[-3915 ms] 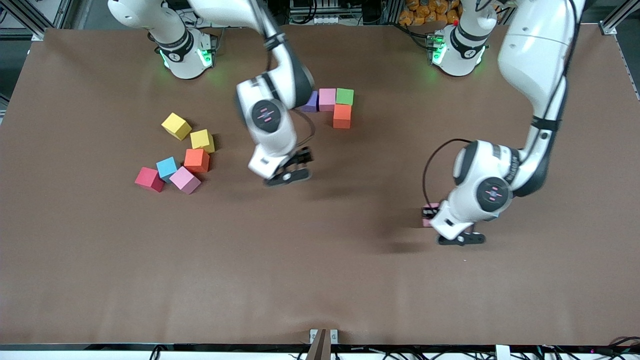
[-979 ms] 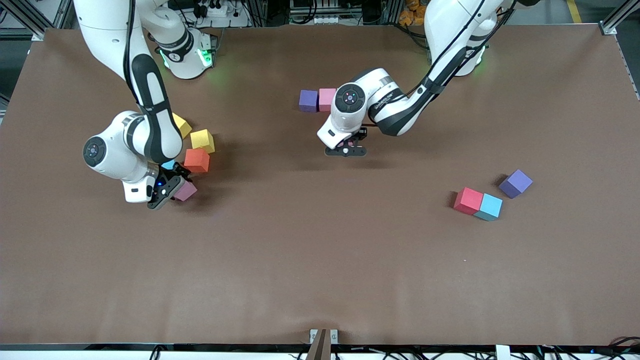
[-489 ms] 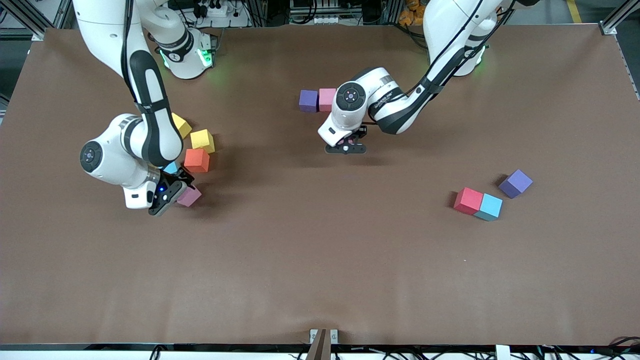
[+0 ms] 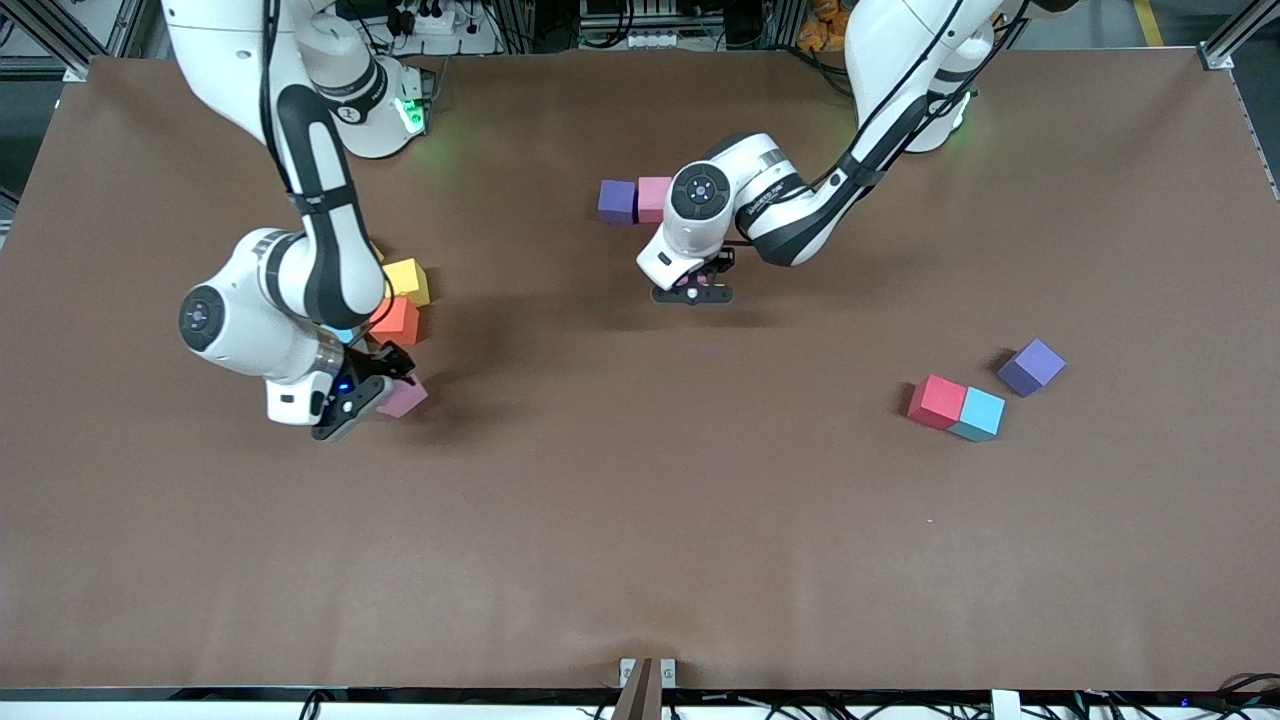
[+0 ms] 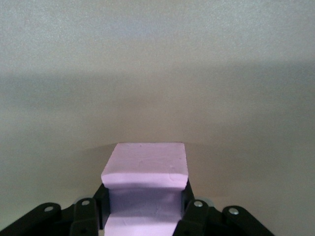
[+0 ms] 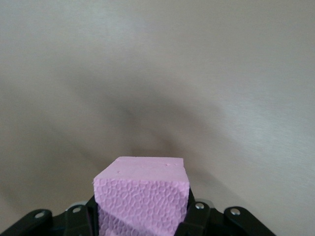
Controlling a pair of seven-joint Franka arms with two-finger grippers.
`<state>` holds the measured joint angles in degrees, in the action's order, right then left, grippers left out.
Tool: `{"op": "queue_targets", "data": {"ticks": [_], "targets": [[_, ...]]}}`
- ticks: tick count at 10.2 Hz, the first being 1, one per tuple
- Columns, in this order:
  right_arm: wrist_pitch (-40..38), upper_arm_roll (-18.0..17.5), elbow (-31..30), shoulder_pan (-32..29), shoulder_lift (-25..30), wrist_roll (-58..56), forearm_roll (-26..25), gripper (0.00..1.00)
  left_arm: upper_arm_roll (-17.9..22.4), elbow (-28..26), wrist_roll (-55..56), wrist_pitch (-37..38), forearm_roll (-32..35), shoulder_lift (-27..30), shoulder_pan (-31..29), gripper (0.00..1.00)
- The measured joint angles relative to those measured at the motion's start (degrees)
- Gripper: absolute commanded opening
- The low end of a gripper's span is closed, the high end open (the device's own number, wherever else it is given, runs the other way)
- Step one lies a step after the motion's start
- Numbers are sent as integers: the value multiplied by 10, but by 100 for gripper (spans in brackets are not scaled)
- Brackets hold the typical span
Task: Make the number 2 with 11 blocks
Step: 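Grasp the pink cube with the right gripper while the left gripper holds lavender, then place the lavender cube at the shape while the right gripper carries pink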
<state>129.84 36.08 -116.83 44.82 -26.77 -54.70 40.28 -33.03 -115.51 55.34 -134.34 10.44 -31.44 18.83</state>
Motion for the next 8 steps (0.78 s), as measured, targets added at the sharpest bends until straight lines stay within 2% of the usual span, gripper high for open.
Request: {"op": "queue_targets", "data": {"ticks": [4,6,8], "targets": [[-25,0,2,57,12,87,0,10,-7,-1,4,-1,0,0,0,37],[-30,-1,2,82,14,96,0,2,-7,-3,4,-1,0,0,0,37],[-37,-1,4,116,15,98,-4,2,-8,-7,4,-1,0,1,0,38]]}}
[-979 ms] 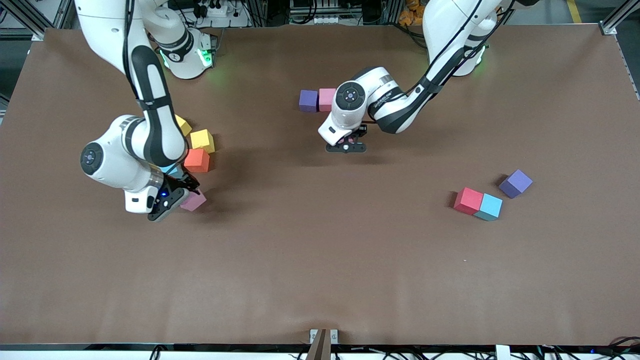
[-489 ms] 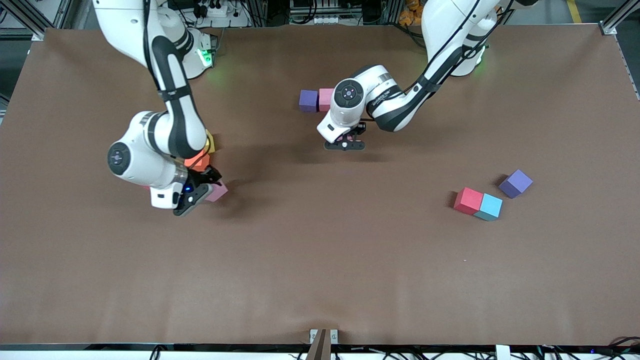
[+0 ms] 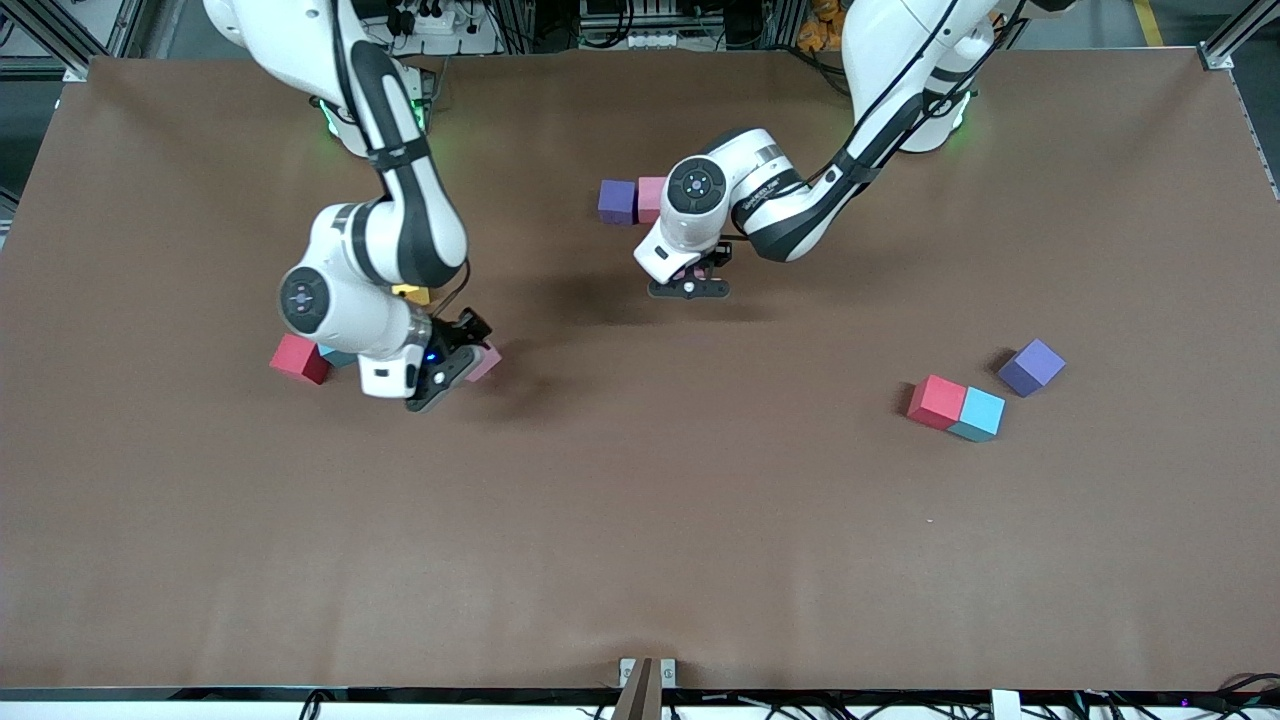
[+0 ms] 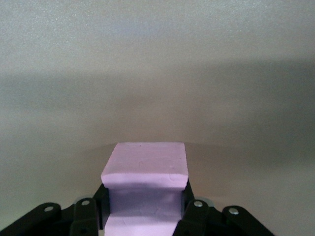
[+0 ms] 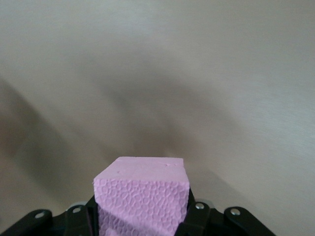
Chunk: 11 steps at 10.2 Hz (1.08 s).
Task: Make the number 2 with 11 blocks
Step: 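Place the lavender cube at the shape while the right gripper carries pink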
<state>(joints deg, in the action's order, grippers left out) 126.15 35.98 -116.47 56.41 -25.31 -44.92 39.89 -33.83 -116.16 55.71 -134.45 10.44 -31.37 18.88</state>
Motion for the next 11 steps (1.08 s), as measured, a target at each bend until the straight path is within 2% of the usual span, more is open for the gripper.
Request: {"op": "queue_targets", "data": {"ticks": [2,3,4,8,11], "targets": [[-1,0,3,34,2,0,-31,2,0,-1,0,0,0,0,0,42],[0,0,5,44,4,-2,-45,0,0,-1,0,0,0,0,0,75],[3,0,5,48,8,-18,-55,0,0,-1,0,0,0,0,0,100],[14,0,2,56,18,-73,-58,0,0,-2,2,-1,0,0,-1,100],[25,-2,-1,70,19,-158,-61,0,0,4,3,-3,0,3,-6,100]]}}
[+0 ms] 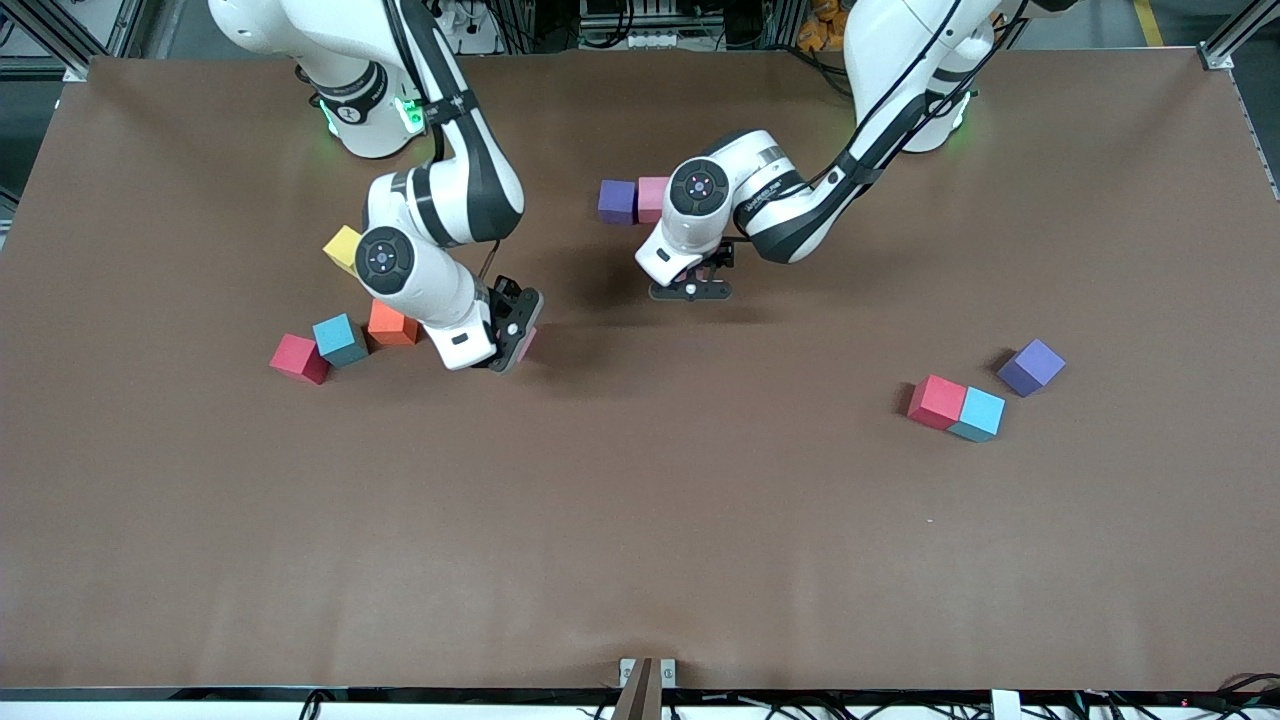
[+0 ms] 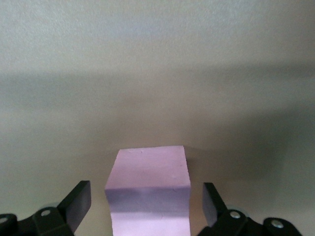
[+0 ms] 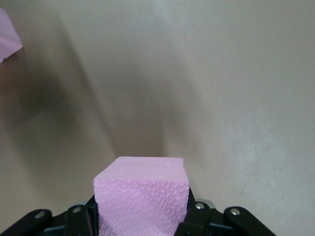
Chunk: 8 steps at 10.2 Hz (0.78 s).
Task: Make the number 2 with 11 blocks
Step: 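Place the lavender cube at the shape while the right gripper carries pink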
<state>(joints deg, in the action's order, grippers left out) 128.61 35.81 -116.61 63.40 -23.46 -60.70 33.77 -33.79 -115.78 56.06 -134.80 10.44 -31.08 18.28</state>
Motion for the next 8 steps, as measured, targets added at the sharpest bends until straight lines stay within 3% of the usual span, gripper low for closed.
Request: {"op": "queue_targets", "data": {"ticks": [5,8], "targets": [[87,-3,-22,103,-8,-37,-1,0,12,8,2,14,0,97,-58,100],[128,-4,-27,158,-25,-37,-1,0,61,16,-11,16,1,127,-94,100]]}}
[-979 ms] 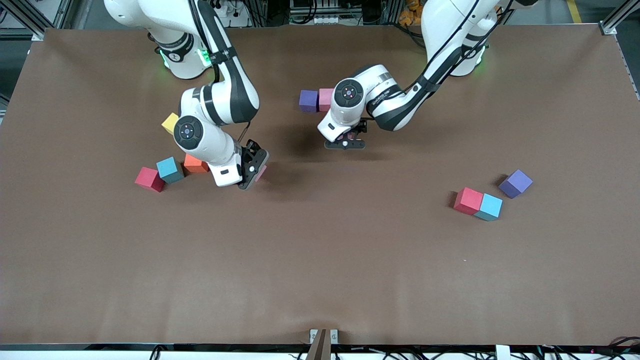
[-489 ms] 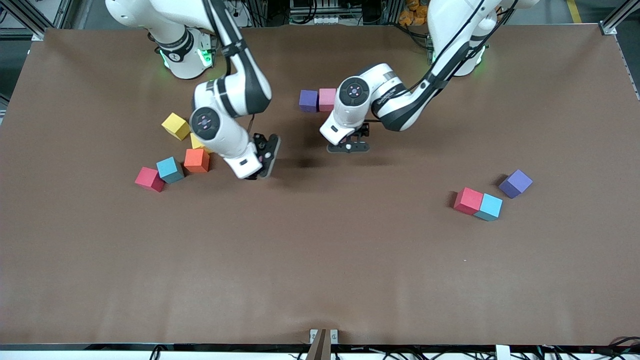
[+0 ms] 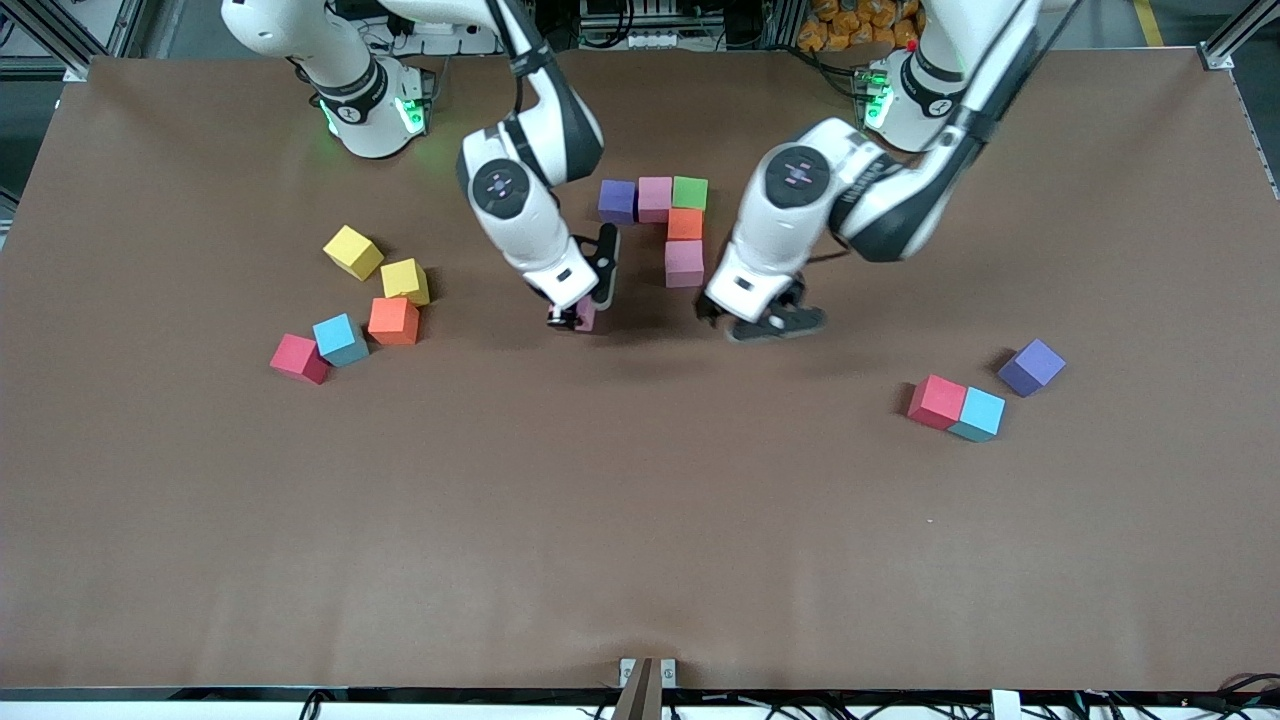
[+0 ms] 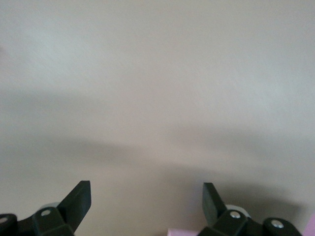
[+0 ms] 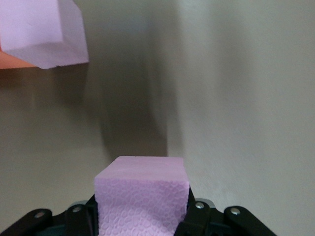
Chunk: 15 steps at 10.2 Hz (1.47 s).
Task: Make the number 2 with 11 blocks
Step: 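Place the lavender cube at the shape while the right gripper carries pink, then place the pink cube at the shape while the left gripper reaches red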
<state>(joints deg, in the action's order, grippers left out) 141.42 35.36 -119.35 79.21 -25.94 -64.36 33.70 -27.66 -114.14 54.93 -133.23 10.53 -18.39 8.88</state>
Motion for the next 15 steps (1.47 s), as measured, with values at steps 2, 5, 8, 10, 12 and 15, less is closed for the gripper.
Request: {"op": "queue_targets", "data": {"ticks": [2,5,8,10,12,15], "targets": [[13,-1,4,30,-17,1,11,0,8,13,-49,0,3,0,-43,100],[26,-2,18,73,-54,19,57,0,14,32,-189,0,5,0,-113,100],[37,-12,43,95,-86,71,60,0,16,33,-375,1,6,-2,-196,100],[42,-19,49,96,-89,85,60,0,16,32,-448,2,6,-17,-236,100],[50,-27,50,97,-89,99,60,0,16,28,-409,4,-1,-29,-259,100],[59,-34,51,101,-89,111,60,0,7,19,-164,19,-12,-30,-261,100]]}}
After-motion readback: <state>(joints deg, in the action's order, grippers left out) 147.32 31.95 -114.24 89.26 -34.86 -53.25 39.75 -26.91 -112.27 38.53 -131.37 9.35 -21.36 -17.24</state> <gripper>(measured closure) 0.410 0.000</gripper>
